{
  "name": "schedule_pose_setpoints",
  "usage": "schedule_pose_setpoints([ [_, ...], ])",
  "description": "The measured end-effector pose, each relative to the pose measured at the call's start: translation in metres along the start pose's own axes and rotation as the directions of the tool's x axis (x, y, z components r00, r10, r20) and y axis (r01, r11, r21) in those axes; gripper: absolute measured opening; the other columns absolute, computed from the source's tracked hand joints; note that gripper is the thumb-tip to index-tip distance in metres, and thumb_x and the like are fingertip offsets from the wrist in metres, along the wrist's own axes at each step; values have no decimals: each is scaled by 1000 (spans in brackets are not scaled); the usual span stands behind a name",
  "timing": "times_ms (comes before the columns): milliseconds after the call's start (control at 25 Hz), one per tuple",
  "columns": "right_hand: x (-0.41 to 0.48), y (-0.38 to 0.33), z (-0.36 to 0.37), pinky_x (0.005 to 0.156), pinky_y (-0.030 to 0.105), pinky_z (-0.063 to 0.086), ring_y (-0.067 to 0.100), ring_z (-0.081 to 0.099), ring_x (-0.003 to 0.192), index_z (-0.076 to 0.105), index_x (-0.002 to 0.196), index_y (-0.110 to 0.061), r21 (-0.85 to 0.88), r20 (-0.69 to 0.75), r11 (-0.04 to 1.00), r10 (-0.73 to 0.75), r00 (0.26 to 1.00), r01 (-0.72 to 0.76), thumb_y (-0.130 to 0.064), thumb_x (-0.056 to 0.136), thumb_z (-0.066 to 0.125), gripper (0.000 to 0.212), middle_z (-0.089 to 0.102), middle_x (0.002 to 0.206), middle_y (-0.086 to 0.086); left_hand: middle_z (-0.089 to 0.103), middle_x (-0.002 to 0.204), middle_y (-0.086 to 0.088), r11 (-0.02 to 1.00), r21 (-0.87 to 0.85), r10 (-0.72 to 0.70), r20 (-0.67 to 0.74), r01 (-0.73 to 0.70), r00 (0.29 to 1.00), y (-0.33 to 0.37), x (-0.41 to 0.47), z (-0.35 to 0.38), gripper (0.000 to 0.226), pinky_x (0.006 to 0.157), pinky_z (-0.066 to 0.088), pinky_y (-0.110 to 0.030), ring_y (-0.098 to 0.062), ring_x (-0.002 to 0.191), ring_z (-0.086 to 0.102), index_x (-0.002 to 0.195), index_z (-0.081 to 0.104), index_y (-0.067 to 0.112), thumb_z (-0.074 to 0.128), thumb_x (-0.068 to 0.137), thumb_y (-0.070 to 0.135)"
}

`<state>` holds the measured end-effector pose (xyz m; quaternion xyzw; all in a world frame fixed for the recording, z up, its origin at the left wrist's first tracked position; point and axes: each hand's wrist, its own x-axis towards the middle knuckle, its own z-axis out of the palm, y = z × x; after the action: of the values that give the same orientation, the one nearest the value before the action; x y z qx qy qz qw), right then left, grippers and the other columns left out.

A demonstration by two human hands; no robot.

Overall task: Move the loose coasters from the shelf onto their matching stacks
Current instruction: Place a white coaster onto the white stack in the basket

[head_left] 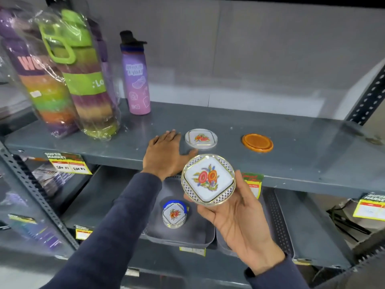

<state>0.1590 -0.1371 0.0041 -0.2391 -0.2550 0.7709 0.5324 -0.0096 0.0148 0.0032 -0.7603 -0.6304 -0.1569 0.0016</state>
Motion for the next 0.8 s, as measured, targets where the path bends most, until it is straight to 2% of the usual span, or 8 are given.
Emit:
schedule_pose_setpoints([
  [160, 2, 31, -49, 75, 39, 63, 37, 65, 115, 59, 131, -16, -79, -150, 989, 113, 982, -126, -45, 95, 39, 51, 68, 129, 13, 30, 160, 0, 1000, 0, -26, -58, 26, 998, 3, 0, 5, 85, 118, 16, -40, -17, 148, 23, 149, 36, 18, 36, 84, 72],
  [280, 21, 60, -95, 72, 38, 63, 32, 71, 108, 57, 132, -15, -102, -256, 969, 193, 947, -225, -44, 96, 42, 48, 68, 129, 13, 30, 161, 0, 999, 2, -33, -59, 33, 998, 3, 1, 5, 84, 119, 15, -40, -17, 149, 23, 149, 35, 18, 38, 84, 71],
  [400, 55, 93, -141, 71, 40, 63, 34, 69, 108, 50, 135, -10, -165, -388, 946, 199, 900, -280, -24, 102, 46, 36, 67, 129, 18, 32, 160, -1, 999, -1, -34, -70, 34, 997, 3, 2, 6, 84, 118, 16, -40, -18, 148, 24, 148, 37, 18, 39, 83, 71],
  [520, 91, 122, -171, 68, 39, 64, 37, 66, 109, 47, 135, -3, -201, -526, 915, 202, 826, -351, -7, 101, 49, 35, 65, 128, 22, 32, 159, -1, 1000, 8, -27, -80, 28, 996, 2, 2, 7, 84, 118, 17, -41, -19, 148, 25, 148, 37, 17, 39, 84, 71],
  [640, 125, 145, -178, 67, 35, 63, 26, 68, 99, 46, 131, -5, -305, -534, 862, 197, 822, -405, -2, 99, 50, 33, 65, 122, 16, 32, 160, -1, 1000, 13, -27, -91, 28, 995, 1, 4, 7, 83, 118, 16, -40, -18, 148, 24, 148, 37, 17, 38, 84, 70],
  [800, 153, 173, -175, 59, 27, 58, 25, 68, 103, 50, 116, -14, -462, -525, 772, 159, 836, -437, 6, 91, 60, 33, 66, 122, 13, 33, 159, -1, 1000, 16, -25, -109, 27, 994, 2, 3, 9, 82, 117, 17, -40, -18, 148, 25, 147, 39, 17, 39, 84, 70],
])
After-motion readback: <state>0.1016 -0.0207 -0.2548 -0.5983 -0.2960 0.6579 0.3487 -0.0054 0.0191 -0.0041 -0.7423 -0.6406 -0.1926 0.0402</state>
